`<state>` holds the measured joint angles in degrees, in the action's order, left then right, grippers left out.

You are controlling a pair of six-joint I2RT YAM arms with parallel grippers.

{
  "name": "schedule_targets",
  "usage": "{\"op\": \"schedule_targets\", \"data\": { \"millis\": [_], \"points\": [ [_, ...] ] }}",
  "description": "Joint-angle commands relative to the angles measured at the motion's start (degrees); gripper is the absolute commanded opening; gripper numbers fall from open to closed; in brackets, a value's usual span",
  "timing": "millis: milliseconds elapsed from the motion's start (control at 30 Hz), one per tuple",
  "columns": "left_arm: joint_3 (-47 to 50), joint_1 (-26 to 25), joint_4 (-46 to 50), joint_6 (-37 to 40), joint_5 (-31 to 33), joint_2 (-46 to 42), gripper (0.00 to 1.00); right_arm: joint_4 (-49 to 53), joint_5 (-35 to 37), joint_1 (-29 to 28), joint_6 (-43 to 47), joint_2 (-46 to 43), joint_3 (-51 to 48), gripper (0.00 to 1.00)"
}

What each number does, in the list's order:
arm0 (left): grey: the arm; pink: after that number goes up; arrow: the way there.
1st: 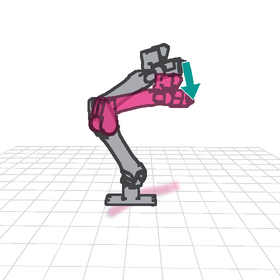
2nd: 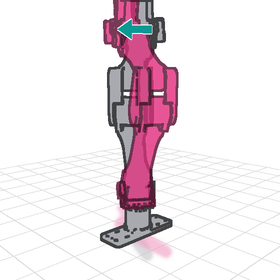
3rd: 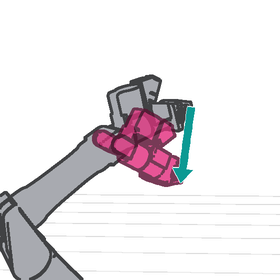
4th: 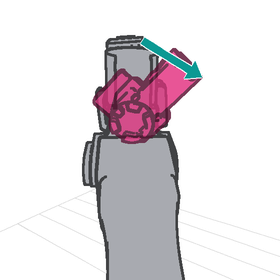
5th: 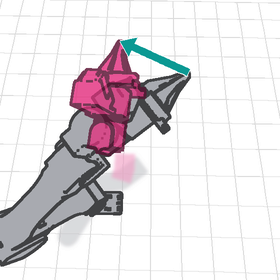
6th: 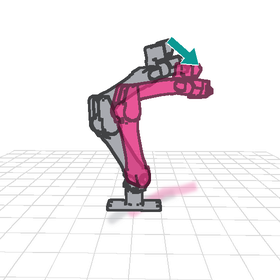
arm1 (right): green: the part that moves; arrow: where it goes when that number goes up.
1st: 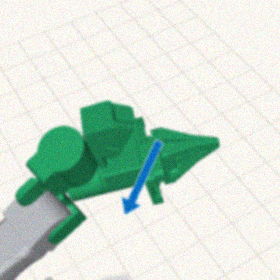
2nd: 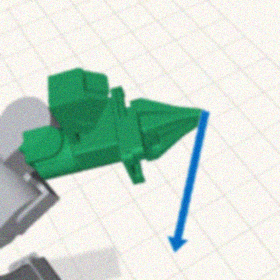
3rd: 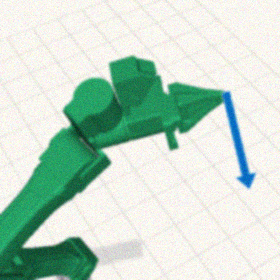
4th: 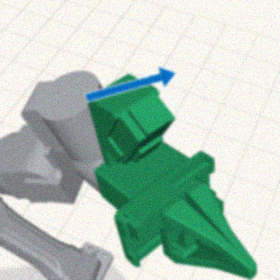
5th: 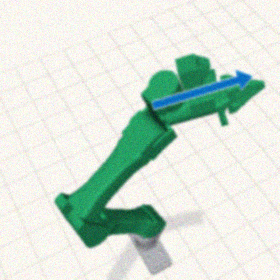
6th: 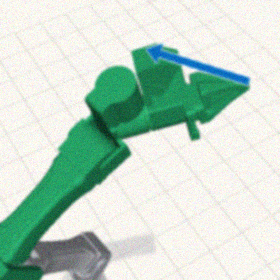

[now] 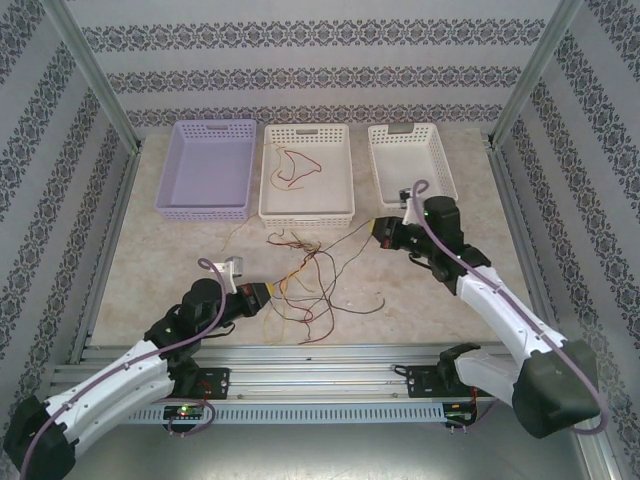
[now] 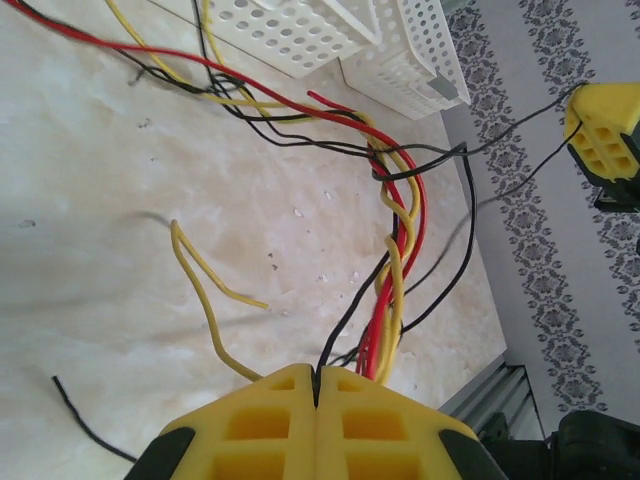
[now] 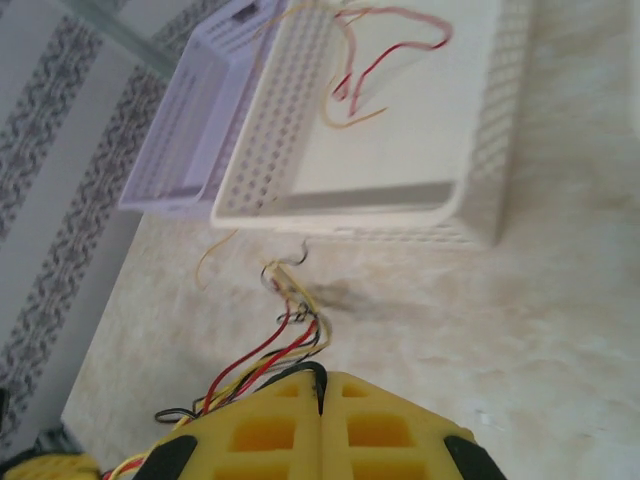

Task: Untangle the cables

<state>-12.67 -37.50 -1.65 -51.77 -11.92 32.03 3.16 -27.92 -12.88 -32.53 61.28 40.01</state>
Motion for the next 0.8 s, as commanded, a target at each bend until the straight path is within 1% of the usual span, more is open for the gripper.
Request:
{"op": "schedule_targets", "data": {
  "millis": [0, 100, 233, 300, 400, 567, 667, 767],
  "points": [
    [-4.02, 0.18, 7.82, 4.7, 1.69, -1.09, 0.0, 2.25, -0.13, 4.68, -2.16, -2.74, -0.95, 0.0],
    [-6.8, 1.04, 12.36, 6.98, 2.16, -1.31, 0.0, 5.54, 0.19, 9.68, -2.69, -4.14, -0.81, 0.0],
    [-11.94, 2.71, 20.06, 10.82, 4.19, -2.44, 0.0, 8.26, -0.77, 17.19, -4.13, -5.63, -1.07, 0.0],
    [-14.61, 3.87, 23.55, 12.76, 5.21, -2.48, 0.0, 9.57, -0.03, 19.99, -4.8, -6.69, -1.14, 0.0],
    [-18.43, 6.44, 28.63, 15.5, 5.63, -1.86, 0.0, 11.84, 2.08, 23.56, -5.25, -8.89, -0.94, 0.0],
    [-22.99, 10.83, 34.78, 15.74, 6.37, -0.54, 0.0, 15.2, 5.64, 29.15, -6.13, -12.39, -0.49, 0.0],
    [-26.61, 13.06, 39.86, 15.98, 8.91, 0.52, 0.0, 16.56, 7.64, 32.54, -6.91, -14.32, -0.9, 0.0],
    [-30.98, 15.55, 44.78, 17.01, 11.22, 1.5, 0.0, 18.2, 10.34, 34.55, -7.03, -15.86, -1.17, 0.0]
  ]
}}
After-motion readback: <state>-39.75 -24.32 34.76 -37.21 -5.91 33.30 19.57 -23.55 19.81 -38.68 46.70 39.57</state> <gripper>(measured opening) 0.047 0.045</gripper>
